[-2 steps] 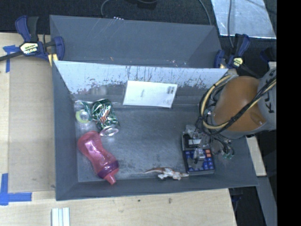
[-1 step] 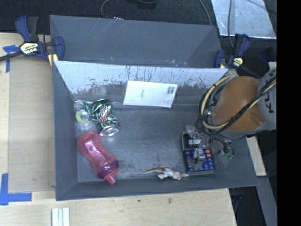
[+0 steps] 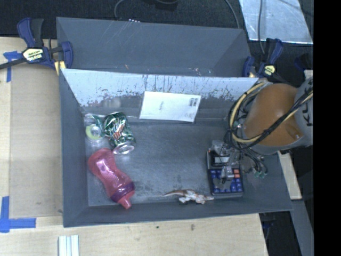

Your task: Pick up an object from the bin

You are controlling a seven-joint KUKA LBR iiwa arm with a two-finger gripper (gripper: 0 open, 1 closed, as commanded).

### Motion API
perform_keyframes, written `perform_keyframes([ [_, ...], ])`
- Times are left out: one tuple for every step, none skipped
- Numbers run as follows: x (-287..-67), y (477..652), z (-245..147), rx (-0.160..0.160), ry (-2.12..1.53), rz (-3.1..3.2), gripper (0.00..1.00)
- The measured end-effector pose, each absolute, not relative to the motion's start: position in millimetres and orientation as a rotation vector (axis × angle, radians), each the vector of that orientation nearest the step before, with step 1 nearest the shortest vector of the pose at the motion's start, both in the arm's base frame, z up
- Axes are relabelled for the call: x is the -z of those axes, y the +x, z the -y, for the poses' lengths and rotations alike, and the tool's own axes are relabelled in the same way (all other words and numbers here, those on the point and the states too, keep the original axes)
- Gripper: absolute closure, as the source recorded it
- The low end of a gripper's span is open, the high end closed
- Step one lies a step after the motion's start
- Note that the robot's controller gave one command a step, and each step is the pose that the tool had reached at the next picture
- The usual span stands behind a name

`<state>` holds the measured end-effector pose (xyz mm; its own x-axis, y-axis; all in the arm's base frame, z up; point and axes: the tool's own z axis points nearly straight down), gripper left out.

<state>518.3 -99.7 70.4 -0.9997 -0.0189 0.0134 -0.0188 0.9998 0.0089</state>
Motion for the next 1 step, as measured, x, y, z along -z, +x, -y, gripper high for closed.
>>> perform_keyframes([
  [-79.4,516.5,107.5,0.016,0.059,3.134,1.0],
])
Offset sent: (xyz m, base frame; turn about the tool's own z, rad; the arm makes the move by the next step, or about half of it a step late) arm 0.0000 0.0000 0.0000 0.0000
